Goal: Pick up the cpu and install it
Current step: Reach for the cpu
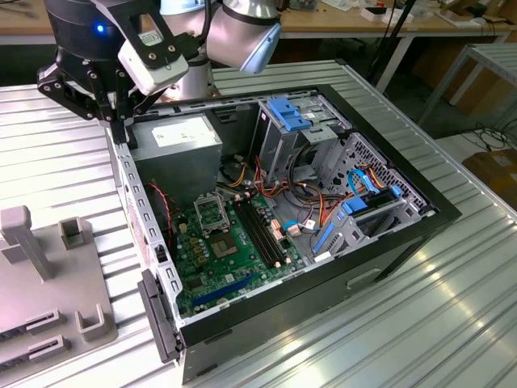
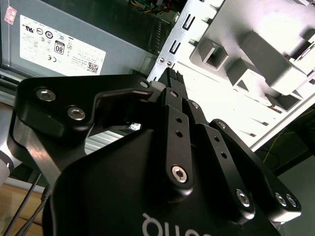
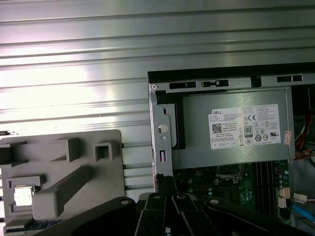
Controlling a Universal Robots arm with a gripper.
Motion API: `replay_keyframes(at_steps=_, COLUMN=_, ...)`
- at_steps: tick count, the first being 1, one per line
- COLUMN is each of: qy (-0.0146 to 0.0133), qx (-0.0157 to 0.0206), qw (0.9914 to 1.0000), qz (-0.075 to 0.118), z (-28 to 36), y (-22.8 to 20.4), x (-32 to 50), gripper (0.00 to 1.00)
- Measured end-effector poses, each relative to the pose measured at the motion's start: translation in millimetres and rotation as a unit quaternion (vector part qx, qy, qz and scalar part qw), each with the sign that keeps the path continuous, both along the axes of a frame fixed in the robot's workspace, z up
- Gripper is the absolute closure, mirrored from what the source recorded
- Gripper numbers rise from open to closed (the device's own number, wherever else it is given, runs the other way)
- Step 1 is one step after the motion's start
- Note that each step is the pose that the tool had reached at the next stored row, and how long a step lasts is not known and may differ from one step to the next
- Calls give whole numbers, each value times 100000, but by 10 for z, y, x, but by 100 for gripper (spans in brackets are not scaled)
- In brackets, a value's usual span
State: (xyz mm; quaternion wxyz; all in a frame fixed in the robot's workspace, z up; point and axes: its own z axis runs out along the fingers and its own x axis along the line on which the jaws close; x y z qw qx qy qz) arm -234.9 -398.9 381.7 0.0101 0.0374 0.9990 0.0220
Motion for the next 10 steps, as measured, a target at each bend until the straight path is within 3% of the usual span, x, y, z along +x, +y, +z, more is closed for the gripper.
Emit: replay_keyframes(at_steps=10, qy=-3, qx=2, qw=100000, qz=-6, z=-3, y=0, x=-36, gripper=89)
